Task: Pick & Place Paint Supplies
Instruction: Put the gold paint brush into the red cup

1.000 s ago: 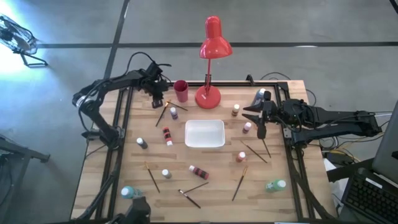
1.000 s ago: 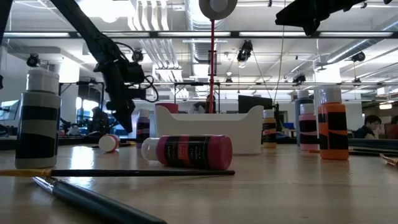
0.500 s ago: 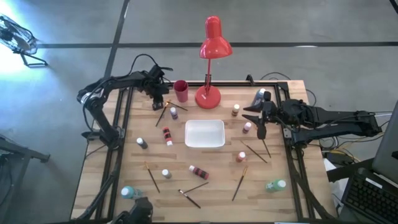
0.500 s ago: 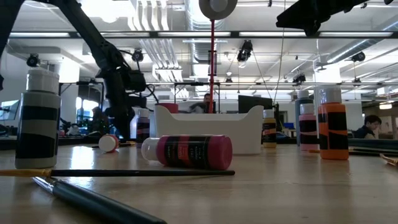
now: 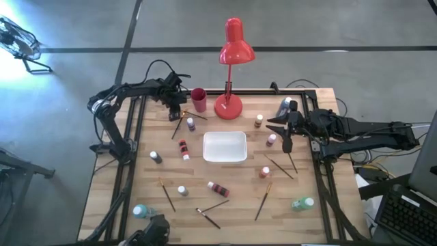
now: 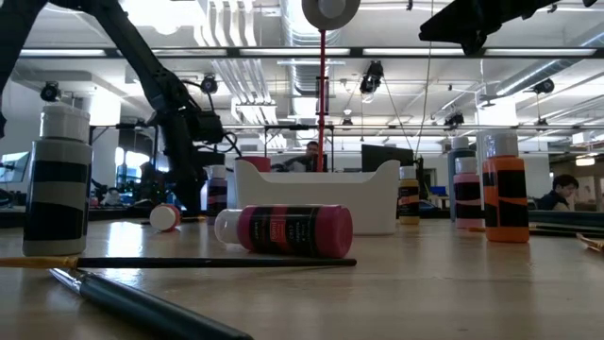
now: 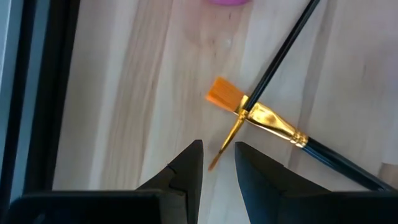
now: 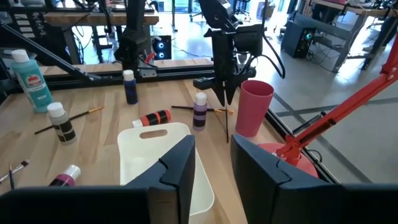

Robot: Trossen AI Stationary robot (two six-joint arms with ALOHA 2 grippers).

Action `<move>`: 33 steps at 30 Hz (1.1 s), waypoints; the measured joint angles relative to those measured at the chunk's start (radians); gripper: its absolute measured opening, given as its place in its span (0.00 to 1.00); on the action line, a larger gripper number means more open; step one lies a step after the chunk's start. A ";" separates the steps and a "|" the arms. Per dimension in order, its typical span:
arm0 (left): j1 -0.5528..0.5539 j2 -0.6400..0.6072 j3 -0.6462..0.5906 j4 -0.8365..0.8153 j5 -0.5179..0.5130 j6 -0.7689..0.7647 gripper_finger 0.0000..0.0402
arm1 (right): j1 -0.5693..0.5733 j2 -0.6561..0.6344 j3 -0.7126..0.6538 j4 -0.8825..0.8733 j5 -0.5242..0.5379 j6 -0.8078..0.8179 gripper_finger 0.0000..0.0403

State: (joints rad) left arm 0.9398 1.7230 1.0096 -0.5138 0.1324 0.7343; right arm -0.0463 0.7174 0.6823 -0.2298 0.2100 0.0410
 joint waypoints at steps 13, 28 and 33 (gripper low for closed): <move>0.000 0.000 0.000 0.005 0.002 0.016 0.12 | 0.000 0.000 0.000 0.000 0.000 0.000 0.34; -0.001 0.000 0.000 -0.007 0.006 0.030 0.01 | 0.000 0.000 0.000 0.001 0.000 -0.004 0.32; -0.004 -0.004 0.000 -0.026 0.005 0.047 0.00 | 0.000 0.000 0.000 0.001 0.000 -0.011 0.28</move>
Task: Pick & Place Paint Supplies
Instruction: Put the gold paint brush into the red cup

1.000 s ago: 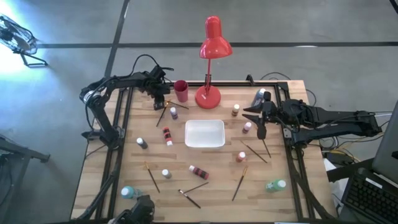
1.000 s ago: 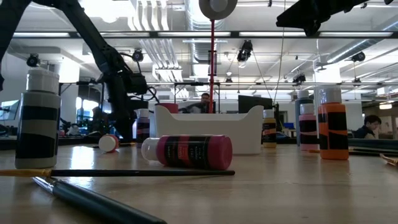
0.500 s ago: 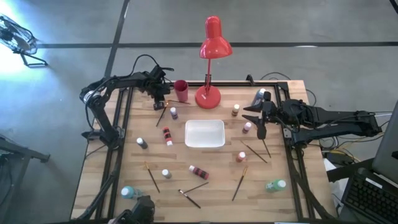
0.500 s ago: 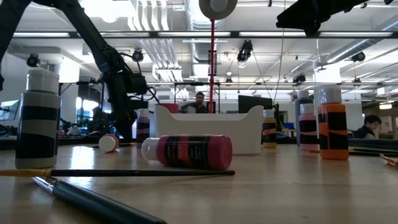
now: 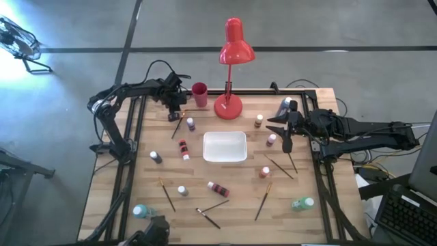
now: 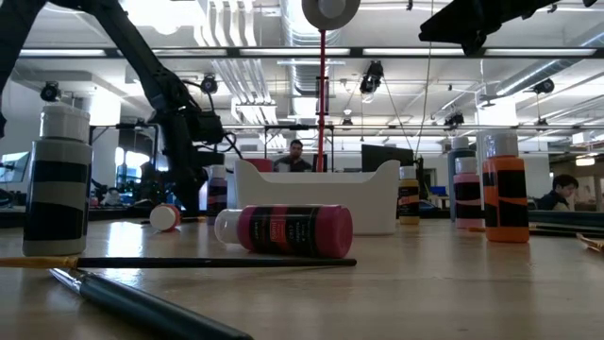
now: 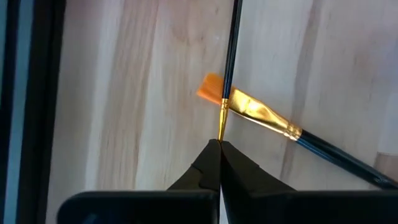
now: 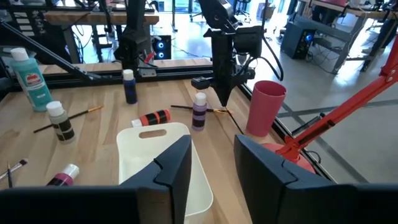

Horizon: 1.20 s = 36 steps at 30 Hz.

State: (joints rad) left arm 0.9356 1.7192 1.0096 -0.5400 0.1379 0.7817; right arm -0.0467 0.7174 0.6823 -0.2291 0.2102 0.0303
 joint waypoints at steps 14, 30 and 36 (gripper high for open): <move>-0.030 -0.193 0.074 -0.192 -0.060 -0.011 0.00 | 0.000 0.000 0.000 0.003 0.000 0.001 0.21; -0.232 -0.338 0.412 -0.527 -0.424 -0.126 0.00 | 0.000 0.000 0.000 0.028 0.000 0.000 0.25; -0.311 -0.249 0.571 -0.568 -0.625 -0.055 0.00 | 0.000 -0.001 0.000 0.046 0.000 -0.007 0.29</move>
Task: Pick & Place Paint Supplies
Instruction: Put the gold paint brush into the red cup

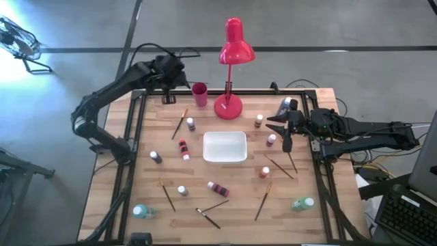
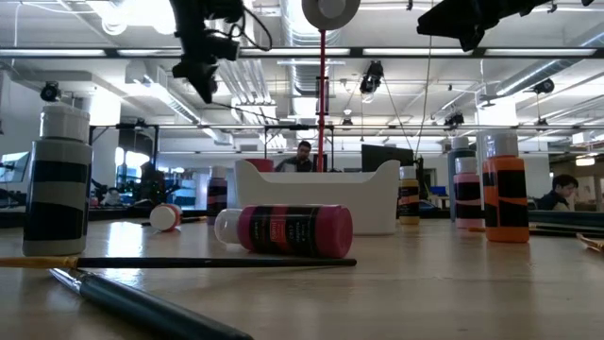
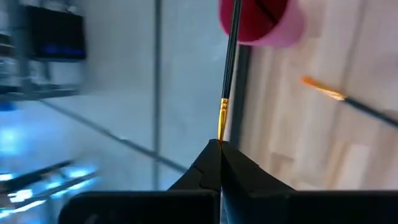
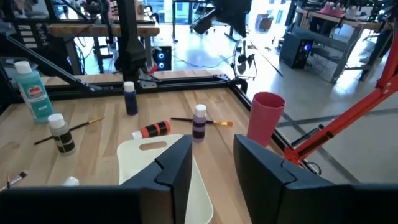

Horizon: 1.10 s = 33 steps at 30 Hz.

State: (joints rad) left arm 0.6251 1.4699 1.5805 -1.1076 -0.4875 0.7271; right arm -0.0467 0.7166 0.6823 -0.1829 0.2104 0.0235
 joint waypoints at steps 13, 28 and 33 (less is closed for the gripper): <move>-0.084 0.215 0.128 -0.099 -0.394 0.217 0.00 | 0.000 0.000 0.000 -0.025 0.000 0.001 0.37; -0.087 0.311 0.129 -0.041 -0.457 0.407 0.00 | 0.000 0.020 -0.017 -0.014 0.000 0.000 0.34; -0.087 0.350 0.129 0.051 -0.483 0.527 0.00 | 0.000 0.026 -0.018 -0.014 0.000 0.000 0.31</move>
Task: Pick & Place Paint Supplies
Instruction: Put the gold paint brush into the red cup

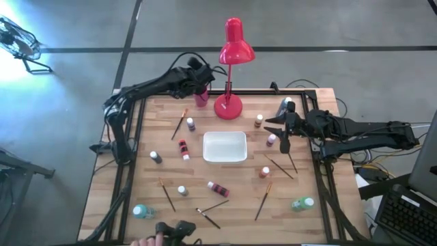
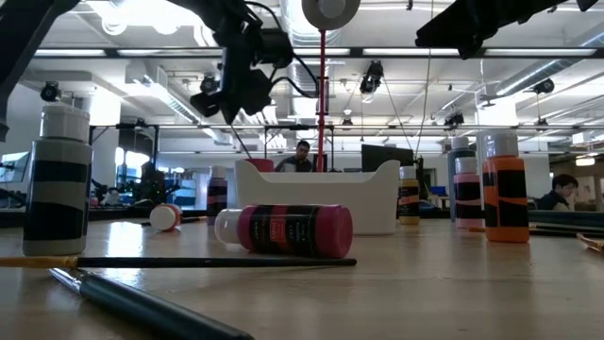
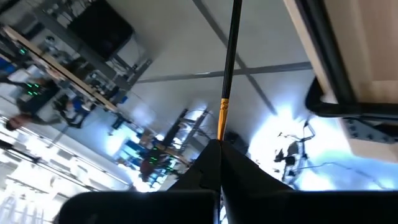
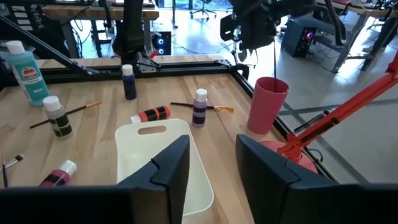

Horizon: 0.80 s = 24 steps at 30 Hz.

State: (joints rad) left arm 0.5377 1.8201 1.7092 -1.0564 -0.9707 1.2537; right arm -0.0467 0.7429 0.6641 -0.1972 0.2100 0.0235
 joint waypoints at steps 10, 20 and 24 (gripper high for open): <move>-0.010 0.048 0.000 0.098 -0.002 0.257 0.00 | 0.000 0.000 -0.013 0.002 0.001 -0.006 0.27; -0.024 0.116 0.001 0.211 0.000 0.398 0.00 | 0.000 0.000 -0.029 0.002 0.001 0.000 0.23; -0.029 0.147 0.004 0.210 0.000 0.403 0.00 | 0.000 0.000 -0.029 0.002 0.001 0.001 0.23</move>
State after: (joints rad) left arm 0.5088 1.9669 1.7133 -0.8460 -0.9703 1.6568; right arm -0.0467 0.7433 0.6353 -0.1951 0.2111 0.0241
